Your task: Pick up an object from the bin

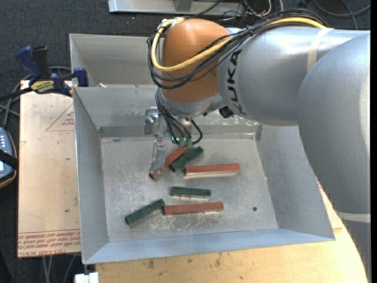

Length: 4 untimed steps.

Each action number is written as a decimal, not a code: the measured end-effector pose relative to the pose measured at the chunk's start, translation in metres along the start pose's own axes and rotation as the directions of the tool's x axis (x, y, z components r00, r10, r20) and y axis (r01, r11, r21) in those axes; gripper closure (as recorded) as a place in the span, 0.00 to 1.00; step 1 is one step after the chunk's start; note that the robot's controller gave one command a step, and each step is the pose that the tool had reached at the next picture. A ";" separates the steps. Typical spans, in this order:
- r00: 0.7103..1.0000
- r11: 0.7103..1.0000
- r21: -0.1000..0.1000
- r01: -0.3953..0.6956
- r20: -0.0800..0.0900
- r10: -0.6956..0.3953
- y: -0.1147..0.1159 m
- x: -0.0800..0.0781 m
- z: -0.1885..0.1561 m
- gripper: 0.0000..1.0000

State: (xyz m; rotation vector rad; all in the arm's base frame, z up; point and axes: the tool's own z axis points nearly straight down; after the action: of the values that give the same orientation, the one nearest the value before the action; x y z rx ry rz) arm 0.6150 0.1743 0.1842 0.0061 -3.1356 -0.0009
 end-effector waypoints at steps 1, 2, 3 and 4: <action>1.000 1.000 -0.001 -0.003 0.007 0.003 -0.001 -0.002 -0.004 0.00; 0.997 0.997 -0.001 0.072 0.013 -0.072 -0.033 -0.016 0.056 0.00; 0.991 0.991 0.001 0.132 0.002 -0.132 -0.049 -0.016 0.081 0.00; 0.989 0.989 0.000 0.146 0.009 -0.146 -0.092 -0.031 0.056 0.00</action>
Offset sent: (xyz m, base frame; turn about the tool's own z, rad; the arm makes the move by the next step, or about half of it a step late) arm 0.0254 -0.0637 -0.1142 -0.1348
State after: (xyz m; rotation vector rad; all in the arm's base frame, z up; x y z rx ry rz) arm 0.6463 0.0827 0.1284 0.2357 -3.1360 -0.0027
